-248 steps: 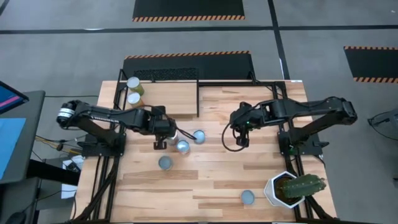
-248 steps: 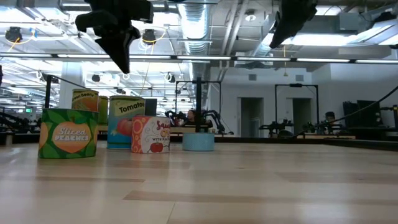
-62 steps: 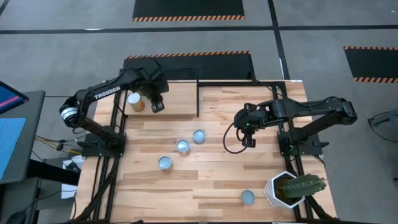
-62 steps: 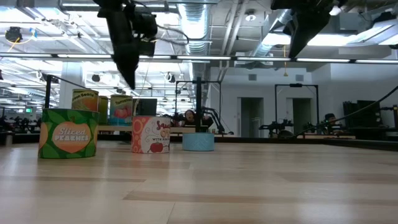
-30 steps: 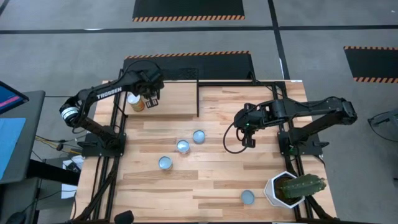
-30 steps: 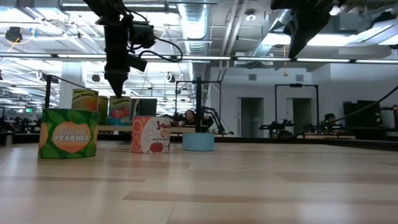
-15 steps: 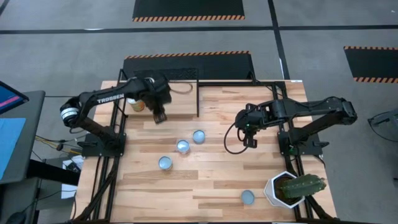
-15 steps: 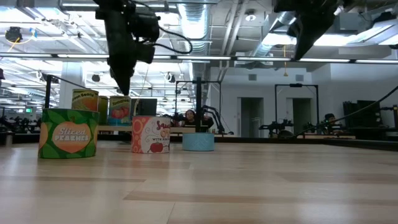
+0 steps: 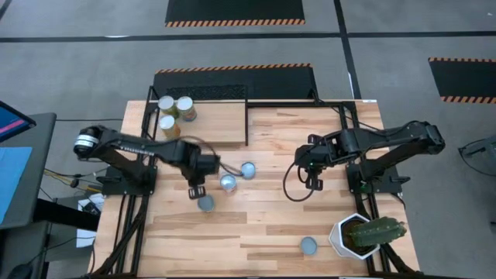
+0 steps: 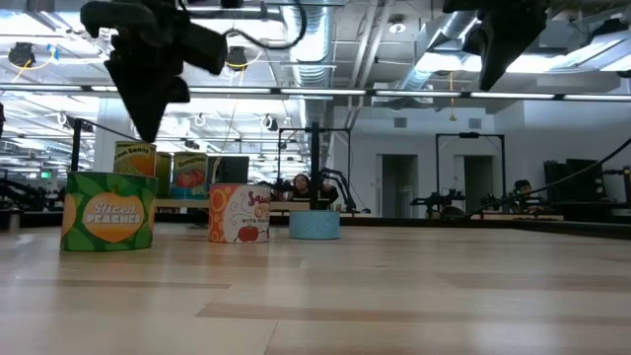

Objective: Pick and place cans onto a shelf
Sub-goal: Put the canned peaches on the shelf

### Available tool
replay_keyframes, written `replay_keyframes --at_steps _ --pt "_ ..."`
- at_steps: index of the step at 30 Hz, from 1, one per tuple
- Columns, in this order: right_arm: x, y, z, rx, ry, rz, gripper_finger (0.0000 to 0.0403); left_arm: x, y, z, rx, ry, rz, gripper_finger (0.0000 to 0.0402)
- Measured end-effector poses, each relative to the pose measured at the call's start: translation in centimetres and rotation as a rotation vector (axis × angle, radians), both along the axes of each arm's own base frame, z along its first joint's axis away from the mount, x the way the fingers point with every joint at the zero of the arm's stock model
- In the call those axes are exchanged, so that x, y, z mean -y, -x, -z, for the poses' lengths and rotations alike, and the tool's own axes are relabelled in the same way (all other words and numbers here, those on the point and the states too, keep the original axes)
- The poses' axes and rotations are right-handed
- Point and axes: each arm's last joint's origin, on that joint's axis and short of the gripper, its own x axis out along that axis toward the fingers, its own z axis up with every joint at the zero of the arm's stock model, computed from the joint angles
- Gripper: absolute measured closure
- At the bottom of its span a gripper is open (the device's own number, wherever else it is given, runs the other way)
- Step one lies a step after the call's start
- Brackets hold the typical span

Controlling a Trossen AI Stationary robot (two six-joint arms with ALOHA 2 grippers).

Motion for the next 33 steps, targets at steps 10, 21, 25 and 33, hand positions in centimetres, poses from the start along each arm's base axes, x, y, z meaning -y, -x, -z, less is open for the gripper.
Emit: replay_keyframes --at_steps 10,21,25,33 --pt "-0.1 0.0 0.0 0.003 0.001 -0.001 0.0375 5.0 -0.1 -0.2 0.16 -0.216 -0.027 0.0354" --pt "-0.1 0.0 0.0 0.003 0.002 0.0 0.0375 7.3 0.4 -0.1 0.163 -0.132 -0.055 0.0354" --pt "-0.1 0.0 0.0 0.003 0.002 0.0 0.0375 7.5 0.2 0.5 0.13 -0.144 -0.053 0.0346" --pt "-0.1 -0.1 0.0 0.007 0.001 -0.001 0.0375 7.5 0.3 4.2 -0.029 -0.112 -0.047 0.0293"
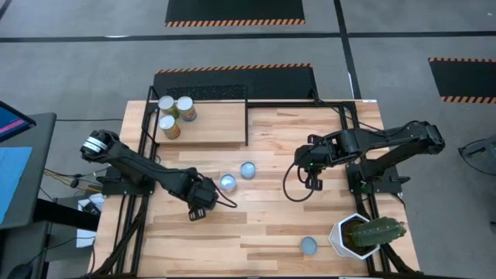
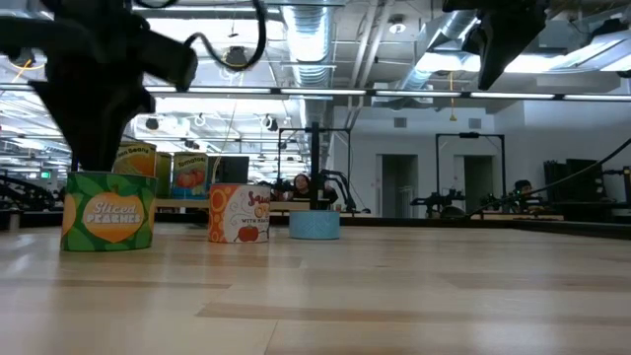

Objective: Pick and place cans onto a shelf
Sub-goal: Put the canned peaches on the shelf

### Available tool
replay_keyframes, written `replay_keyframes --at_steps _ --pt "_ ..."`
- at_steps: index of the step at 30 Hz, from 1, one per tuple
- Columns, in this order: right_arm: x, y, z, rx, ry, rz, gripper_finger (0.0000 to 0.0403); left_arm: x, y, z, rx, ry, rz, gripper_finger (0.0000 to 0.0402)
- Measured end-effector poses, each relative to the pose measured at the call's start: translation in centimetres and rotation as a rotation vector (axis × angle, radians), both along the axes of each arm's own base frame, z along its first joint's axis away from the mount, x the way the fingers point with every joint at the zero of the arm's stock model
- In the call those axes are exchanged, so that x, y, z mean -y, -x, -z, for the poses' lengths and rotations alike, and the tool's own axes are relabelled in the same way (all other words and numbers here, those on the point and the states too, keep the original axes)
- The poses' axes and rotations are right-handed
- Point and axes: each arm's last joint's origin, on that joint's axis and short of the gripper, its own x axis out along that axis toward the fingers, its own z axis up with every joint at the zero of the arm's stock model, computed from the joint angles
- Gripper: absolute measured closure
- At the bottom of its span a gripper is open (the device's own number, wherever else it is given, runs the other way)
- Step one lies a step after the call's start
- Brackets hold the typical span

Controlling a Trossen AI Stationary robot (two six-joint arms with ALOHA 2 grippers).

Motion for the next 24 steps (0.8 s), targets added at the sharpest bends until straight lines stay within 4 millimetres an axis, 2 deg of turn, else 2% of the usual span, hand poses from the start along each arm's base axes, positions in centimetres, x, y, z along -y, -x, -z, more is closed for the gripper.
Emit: replay_keyframes --at_steps 7,12,19,24 --pt "0.0 0.0 0.0 -0.001 0.0 0.0 0.0375 0.2 -0.5 0.5 0.033 -0.002 -0.014 0.0265" --pt "0.0 0.0 0.0 0.002 -0.001 0.0 0.0375 0.1 -0.6 0.5 0.049 -0.025 -0.032 0.0264" --pt "0.0 0.0 0.0 0.002 -0.002 -0.001 0.0375 -0.2 -0.1 1.9 0.059 -0.023 -0.06 0.0264" --pt "0.0 0.0 0.0 0.003 -0.002 -0.001 0.0375 -0.1 -0.2 1.8 0.058 -0.024 -0.045 0.0272"
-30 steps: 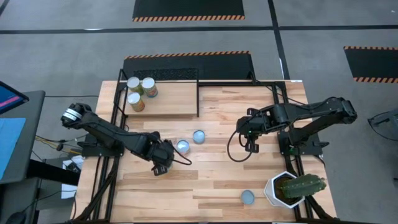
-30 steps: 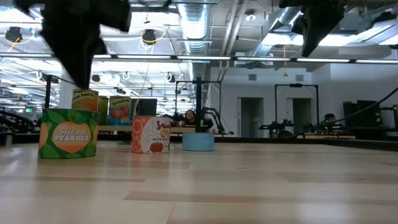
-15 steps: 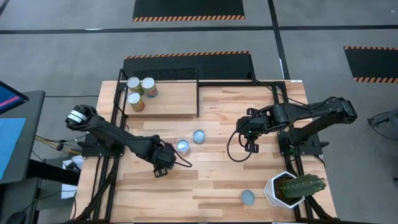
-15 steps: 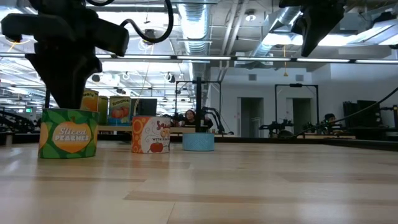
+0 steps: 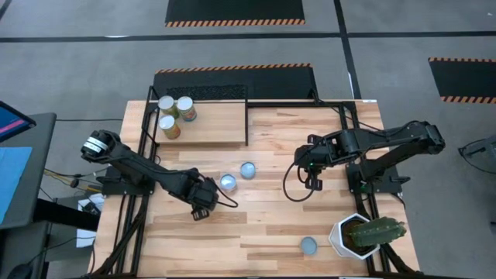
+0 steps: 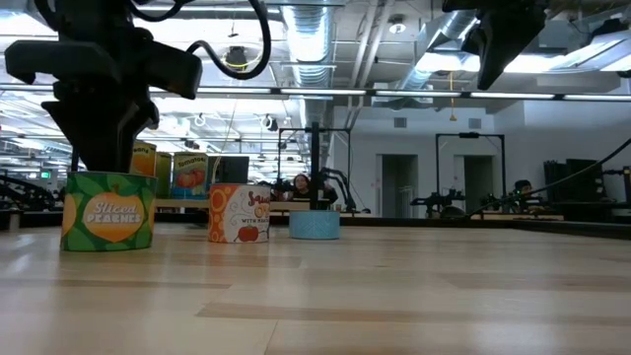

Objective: Pick and place cans onto a shelf
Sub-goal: Put the canned peaches on the shelf

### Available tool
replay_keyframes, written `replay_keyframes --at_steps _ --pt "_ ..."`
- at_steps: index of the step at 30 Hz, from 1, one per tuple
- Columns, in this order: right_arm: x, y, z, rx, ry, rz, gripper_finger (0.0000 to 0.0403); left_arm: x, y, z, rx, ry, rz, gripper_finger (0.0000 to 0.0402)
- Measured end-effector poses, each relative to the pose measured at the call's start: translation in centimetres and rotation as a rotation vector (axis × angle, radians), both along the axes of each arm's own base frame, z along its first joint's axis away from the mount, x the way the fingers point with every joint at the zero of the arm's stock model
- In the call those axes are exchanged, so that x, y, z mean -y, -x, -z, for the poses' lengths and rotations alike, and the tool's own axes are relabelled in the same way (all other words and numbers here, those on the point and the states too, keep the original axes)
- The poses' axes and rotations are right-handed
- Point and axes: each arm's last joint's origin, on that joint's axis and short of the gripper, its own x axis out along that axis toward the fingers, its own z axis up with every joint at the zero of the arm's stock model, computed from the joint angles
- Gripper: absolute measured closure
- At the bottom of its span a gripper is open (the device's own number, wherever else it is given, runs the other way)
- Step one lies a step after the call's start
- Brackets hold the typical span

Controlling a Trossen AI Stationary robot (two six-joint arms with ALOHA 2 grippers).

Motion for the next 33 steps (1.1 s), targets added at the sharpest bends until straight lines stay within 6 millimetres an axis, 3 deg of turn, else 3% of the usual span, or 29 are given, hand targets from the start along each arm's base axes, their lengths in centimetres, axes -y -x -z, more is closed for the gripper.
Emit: replay_keyframes --at_steps 3,7,14,18,26,33 --pt "0.0 0.0 0.0 0.001 0.001 0.0 0.0375 0.1 -0.2 -0.1 0.005 0.016 0.039 0.0309" --pt "0.0 0.0 0.0 0.001 0.001 0.0 0.0375 0.0 -0.5 -0.1 0.019 0.054 0.021 0.0387" --pt "0.0 0.0 0.0 0.001 0.001 0.001 0.0375 -1.6 -1.0 -0.4 0.032 0.024 -0.006 0.04" --pt "0.0 0.0 0.0 0.001 0.002 0.001 0.0375 -3.2 -2.0 -2.0 0.031 0.005 0.032 0.0401" --pt "0.0 0.0 0.0 -0.001 0.003 0.0 0.0375 -8.9 -3.1 -6.3 -0.032 -0.104 0.087 0.0401" --pt "0.0 0.0 0.0 -0.003 0.013 -0.023 0.0375 -17.5 -3.4 -8.4 0.036 -0.184 0.015 0.0401"
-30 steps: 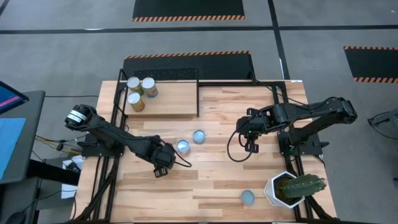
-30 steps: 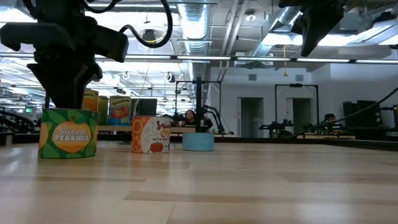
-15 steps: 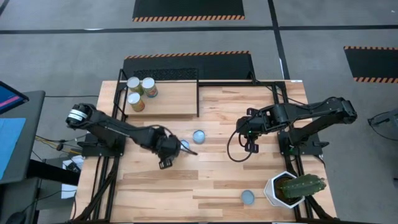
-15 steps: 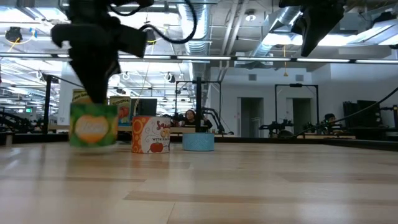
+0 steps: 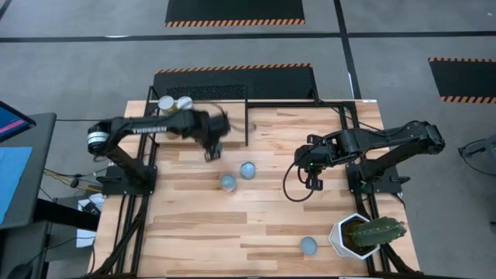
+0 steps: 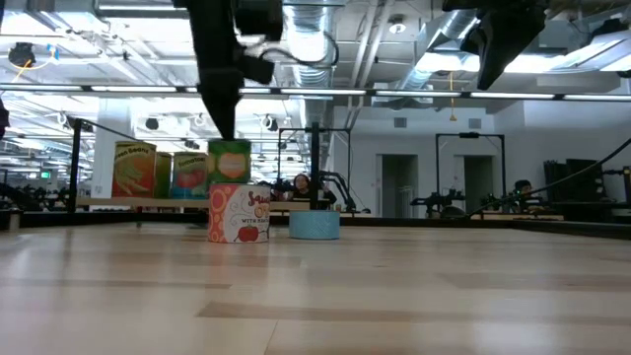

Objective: Pick and place cans onto a shelf
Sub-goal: Put the canned peaches on the shelf

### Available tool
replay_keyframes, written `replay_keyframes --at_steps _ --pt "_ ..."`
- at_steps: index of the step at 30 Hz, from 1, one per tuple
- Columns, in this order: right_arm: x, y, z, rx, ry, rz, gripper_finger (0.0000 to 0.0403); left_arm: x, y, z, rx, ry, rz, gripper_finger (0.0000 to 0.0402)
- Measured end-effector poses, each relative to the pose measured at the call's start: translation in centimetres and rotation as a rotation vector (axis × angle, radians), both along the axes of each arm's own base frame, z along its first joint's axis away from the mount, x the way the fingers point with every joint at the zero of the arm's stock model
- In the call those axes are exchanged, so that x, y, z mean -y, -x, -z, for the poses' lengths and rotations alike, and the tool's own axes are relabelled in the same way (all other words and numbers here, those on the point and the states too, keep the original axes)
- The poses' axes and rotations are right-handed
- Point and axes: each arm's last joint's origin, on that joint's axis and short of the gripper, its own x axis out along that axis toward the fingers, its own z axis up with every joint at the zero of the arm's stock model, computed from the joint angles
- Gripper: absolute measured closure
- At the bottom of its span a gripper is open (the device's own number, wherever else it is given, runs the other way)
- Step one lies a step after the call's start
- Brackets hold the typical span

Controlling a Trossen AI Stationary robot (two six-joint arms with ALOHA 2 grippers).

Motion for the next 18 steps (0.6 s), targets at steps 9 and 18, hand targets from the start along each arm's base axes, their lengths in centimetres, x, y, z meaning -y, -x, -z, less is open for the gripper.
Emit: replay_keyframes --at_steps 9,18 --pt "0.0 0.0 0.0 -0.001 0.001 -0.001 0.0375 -9.3 2.9 0.5 0.071 0.024 -0.165 0.0401" --pt "0.0 0.0 0.0 -0.001 0.001 -0.001 0.0375 -13.0 3.2 2.1 0.099 -0.008 -0.192 0.0401"
